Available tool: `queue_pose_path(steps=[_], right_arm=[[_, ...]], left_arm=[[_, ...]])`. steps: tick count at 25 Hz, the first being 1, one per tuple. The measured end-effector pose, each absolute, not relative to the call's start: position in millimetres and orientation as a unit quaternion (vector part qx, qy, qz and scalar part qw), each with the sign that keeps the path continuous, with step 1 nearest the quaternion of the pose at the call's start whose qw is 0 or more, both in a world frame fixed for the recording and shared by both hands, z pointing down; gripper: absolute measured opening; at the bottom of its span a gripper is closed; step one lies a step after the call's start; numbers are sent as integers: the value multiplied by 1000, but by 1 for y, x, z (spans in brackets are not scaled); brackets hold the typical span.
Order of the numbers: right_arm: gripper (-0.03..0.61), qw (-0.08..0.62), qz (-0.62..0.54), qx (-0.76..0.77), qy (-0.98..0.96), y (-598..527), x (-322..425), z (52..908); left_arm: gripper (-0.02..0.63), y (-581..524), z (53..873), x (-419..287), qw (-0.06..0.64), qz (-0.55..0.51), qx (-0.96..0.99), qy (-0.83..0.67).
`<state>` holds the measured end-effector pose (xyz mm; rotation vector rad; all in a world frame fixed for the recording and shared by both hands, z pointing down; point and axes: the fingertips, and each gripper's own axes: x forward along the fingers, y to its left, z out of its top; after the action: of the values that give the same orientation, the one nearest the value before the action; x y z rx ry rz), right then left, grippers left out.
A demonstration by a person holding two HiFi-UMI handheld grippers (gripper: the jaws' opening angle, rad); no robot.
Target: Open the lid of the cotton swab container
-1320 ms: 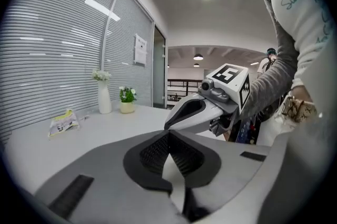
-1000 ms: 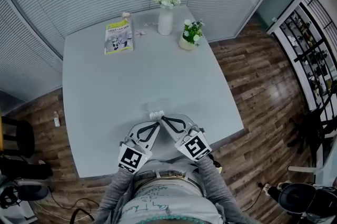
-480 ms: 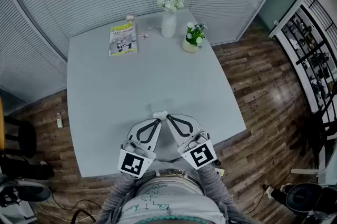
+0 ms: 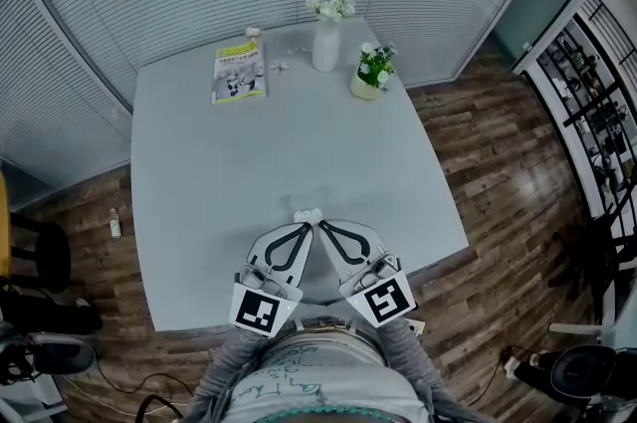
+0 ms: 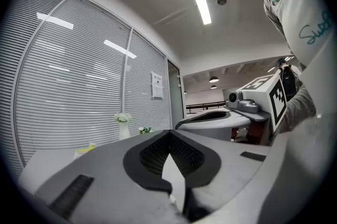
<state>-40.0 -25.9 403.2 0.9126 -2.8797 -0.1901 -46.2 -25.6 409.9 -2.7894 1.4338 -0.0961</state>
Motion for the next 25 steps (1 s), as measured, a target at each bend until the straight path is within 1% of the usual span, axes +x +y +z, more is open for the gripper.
queue_pose_path(steps=[25], right_arm=[[2, 65, -61, 285, -954, -28, -42, 411]], left_arm=[[-2, -32, 418, -45, 3, -38, -888, 458]])
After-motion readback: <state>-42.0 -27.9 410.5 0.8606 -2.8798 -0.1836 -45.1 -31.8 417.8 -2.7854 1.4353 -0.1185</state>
